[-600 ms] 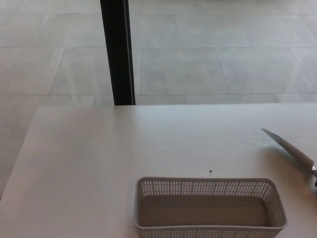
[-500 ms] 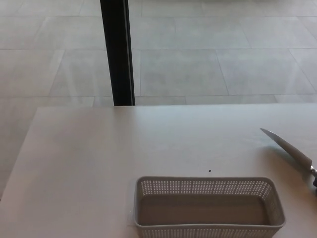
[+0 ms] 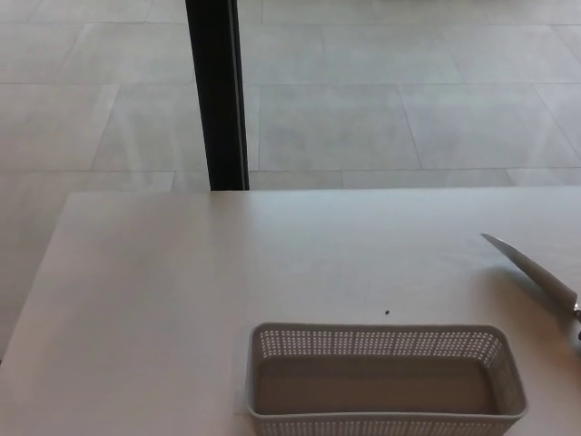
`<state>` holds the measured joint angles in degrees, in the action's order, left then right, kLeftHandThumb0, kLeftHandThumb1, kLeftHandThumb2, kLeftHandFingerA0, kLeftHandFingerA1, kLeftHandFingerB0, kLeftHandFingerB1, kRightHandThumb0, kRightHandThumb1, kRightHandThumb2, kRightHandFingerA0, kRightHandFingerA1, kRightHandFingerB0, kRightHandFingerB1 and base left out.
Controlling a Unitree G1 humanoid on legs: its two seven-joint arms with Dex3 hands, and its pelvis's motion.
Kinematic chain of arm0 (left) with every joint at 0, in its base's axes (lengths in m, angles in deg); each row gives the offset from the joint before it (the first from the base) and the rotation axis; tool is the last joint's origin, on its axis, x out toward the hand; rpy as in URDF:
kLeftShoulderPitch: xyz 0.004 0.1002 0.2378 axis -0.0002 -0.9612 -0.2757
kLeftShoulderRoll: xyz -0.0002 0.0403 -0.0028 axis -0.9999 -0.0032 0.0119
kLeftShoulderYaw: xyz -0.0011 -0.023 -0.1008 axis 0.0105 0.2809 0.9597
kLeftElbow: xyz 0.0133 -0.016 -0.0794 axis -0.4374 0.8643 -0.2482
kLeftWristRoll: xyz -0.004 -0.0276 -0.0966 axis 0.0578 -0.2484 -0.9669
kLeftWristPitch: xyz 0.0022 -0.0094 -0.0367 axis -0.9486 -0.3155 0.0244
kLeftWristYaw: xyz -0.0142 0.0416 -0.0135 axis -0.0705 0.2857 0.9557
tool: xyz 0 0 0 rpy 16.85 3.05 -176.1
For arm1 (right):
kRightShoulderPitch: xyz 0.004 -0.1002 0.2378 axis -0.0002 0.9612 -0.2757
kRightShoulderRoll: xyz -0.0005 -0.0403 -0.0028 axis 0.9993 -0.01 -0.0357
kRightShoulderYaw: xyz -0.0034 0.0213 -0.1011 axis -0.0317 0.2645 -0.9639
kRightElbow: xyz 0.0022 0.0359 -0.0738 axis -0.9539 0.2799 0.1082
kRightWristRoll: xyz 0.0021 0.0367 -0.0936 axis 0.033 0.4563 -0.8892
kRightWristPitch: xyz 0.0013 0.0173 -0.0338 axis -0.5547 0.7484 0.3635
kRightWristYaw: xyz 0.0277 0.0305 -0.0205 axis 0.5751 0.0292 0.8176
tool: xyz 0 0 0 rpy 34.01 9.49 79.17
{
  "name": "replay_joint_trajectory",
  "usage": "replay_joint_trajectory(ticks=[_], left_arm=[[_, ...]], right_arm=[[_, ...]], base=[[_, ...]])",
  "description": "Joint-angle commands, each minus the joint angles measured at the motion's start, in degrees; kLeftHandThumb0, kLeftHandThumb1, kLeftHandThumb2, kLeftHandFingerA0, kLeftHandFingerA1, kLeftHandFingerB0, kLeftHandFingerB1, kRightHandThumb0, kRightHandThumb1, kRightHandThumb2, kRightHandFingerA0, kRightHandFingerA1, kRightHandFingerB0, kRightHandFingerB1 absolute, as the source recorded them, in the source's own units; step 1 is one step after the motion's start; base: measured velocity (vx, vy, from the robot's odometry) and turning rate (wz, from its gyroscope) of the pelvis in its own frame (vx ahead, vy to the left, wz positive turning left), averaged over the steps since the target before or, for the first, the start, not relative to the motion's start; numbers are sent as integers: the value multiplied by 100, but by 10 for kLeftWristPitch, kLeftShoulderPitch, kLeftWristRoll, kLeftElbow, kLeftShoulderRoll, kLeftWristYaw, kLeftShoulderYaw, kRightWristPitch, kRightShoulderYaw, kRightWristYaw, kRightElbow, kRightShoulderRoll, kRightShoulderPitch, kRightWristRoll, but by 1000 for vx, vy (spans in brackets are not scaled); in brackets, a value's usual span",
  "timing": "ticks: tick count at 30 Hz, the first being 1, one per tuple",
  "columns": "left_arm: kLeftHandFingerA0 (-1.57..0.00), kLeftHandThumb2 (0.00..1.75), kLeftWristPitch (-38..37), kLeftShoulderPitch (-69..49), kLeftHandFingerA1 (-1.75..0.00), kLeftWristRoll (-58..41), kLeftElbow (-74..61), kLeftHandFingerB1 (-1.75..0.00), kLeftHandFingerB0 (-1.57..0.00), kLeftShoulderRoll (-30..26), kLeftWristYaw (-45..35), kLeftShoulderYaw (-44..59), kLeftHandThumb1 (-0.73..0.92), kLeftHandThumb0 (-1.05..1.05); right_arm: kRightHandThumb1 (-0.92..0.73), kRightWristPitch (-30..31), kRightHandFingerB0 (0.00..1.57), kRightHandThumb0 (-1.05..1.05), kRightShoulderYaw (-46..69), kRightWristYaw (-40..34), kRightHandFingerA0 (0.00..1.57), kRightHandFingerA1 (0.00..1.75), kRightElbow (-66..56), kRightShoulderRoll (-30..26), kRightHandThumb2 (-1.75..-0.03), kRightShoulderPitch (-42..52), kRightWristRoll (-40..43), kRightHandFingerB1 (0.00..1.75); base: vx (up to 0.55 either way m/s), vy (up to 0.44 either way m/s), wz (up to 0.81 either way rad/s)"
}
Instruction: A garden tool is kept on the righthand side and a container is kept on the lefthand side on a desk infront of the robot. the robot uses its right hand to pick up the garden tool and makes a scooping motion inside the container
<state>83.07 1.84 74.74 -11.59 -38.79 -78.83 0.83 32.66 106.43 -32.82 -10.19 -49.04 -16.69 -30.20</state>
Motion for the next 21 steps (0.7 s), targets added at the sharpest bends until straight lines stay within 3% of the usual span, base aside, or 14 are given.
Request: replay_joint_trajectory(ticks=[1, 2, 3, 5, 6, 7, 10, 11, 12, 13, 18, 19, 20, 21], left_arm=[[-91, 142, -1, -3, -134, -18, 8, -132, -88, -5, 1, 11, -34, -79], [-91, 142, -2, -4, -134, -12, 5, -132, -88, -5, 4, 5, -34, -79], [-113, 82, -5, -5, -114, -9, 1, -113, -114, -5, 4, 1, -25, -20], [-107, 83, 0, 1, -111, -12, 2, -116, -119, -5, 11, 3, -24, -20], [-90, 143, 0, 1, -137, -11, 3, -128, -97, -5, 12, 2, -36, -75], [-91, 139, -4, -2, -132, -6, 4, -128, -89, -7, 10, -3, -32, -84], [-95, 137, -5, -1, -135, -10, 4, -126, -103, -9, 2, -2, -32, -74], [-108, 80, -9, -2, -111, -8, 2, -111, -112, -10, -1, -5, -27, -20], [-108, 80, -9, -3, -111, -7, 2, -111, -112, -10, -1, -6, -27, -20], [-94, 139, -11, -4, -140, -5, 3, -126, -109, -10, 2, -8, -34, -75], [-95, 140, -10, -14, -132, -13, 6, -126, -93, -8, -2, -2, -35, -72], [-108, 81, -11, -13, -110, -12, 8, -104, -99, -8, -2, -3, -24, -18], [-102, 137, -10, -13, -130, -11, 7, -126, -106, -7, 0, -5, -35, -70], [-102, 137, -10, -12, -130, -11, 7, -126, -106, -7, 0, -5, -35, -70]], right_arm=[[-90, -48, 0, -105, -35, -12, 0, 0, -88, -40, -72, -33, -21, 20], [-90, -44, 0, -105, -52, -9, 0, 0, -119, -45, -72, -38, -32, 20], [-70, -39, 0, -105, -92, -19, 0, 72, -145, -58, -122, -45, -74, 76], [-72, -35, 0, -105, -118, -10, 0, 86, -187, -60, -123, -46, -83, 85], [-92, -53, 0, -105, -133, 1, 0, 42, -214, -59, -79, -41, -89, 28], [-91, -83, 0, -105, -153, 16, 0, 21, -247, -57, -78, -32, -97, 14], [-90, -69, 0, -105, -179, 27, 0, 18, -325, -55, -75, -12, -105, 14], [-91, -57, 0, -105, -185, 28, 0, 21, -346, -51, -73, -6, -104, 16], [-91, -53, 0, -105, -185, 27, 0, 21, -354, -51, -73, -1, -103, 16], [-90, -31, 0, -105, -195, 27, 0, 20, -385, -55, -75, 12, -114, 7], [-79, 59, 0, -105, -258, 71, 0, 19, -486, -67, -82, 73, -149, 0], [-81, 71, 0, -105, -270, 77, 0, 23, -491, -69, -78, 74, -156, 7], [-83, 90, 0, -105, -286, 83, 0, 26, -499, -74, -77, 74, -169, 11], [-83, 97, 0, -105, -290, 83, 0, 26, -505, -76, -77, 75, -169, 11]], base=[[0, 0, 0], [0, 0, 0], [0, 0, 0], [0, 0, 0], [0, 0, 0], [0, 0, 0], [0, 0, 0], [0, 0, 0], [0, 0, 0], [0, 0, 0], [0, 0, 0], [0, 0, 0], [0, 0, 0], [0, 0, 0]])
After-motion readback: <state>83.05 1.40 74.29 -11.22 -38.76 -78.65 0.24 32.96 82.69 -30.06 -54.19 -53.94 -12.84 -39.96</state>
